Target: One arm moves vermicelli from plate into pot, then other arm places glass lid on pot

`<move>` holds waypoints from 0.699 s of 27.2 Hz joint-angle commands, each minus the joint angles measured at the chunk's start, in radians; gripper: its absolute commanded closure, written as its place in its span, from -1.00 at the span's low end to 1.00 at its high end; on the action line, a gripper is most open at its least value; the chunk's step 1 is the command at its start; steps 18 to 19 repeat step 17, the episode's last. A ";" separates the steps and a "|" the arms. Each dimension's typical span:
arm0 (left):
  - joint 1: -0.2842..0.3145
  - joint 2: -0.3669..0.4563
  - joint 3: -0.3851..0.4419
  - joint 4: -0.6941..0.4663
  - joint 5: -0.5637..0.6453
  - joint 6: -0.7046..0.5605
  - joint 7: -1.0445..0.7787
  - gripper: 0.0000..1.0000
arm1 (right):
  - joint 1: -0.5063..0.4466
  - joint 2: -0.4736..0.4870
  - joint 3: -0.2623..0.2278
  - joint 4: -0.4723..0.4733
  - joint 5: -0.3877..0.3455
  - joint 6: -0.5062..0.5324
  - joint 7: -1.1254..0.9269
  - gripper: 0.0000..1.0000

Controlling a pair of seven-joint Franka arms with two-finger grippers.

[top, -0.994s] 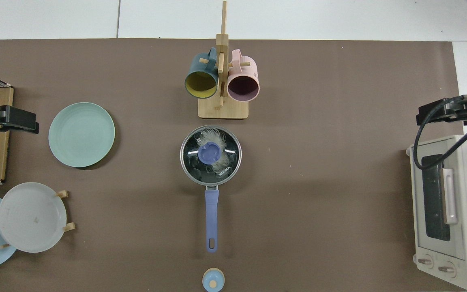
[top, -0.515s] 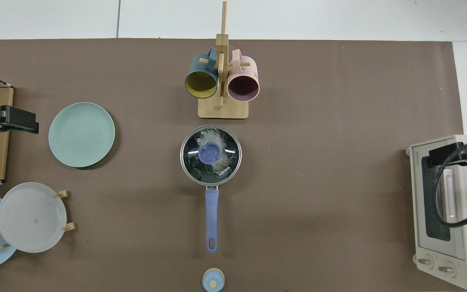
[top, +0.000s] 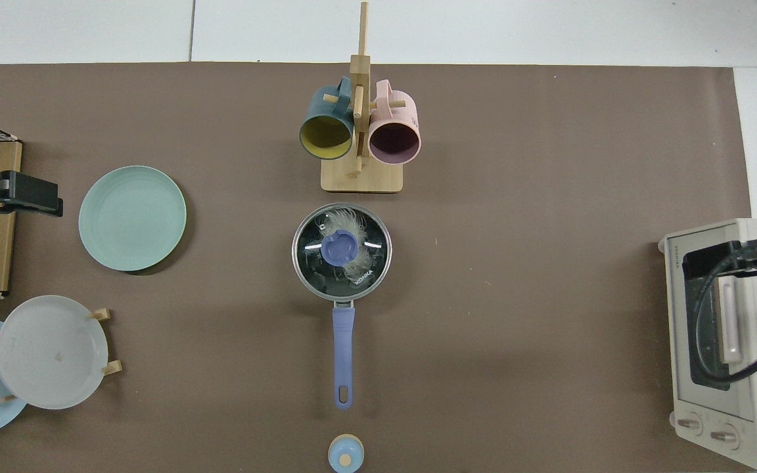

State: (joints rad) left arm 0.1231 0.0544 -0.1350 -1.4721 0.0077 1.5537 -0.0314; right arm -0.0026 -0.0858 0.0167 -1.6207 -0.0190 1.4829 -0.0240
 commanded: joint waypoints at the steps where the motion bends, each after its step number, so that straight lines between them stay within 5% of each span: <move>1: -0.002 -0.021 0.005 -0.019 -0.003 0.002 0.001 -1.00 | -0.001 -0.020 -0.003 -0.039 0.030 0.049 -0.022 -0.99; 19: -0.002 -0.021 0.005 -0.019 -0.003 0.002 -0.001 -1.00 | 0.021 -0.003 -0.003 -0.038 0.039 0.086 -0.019 -0.99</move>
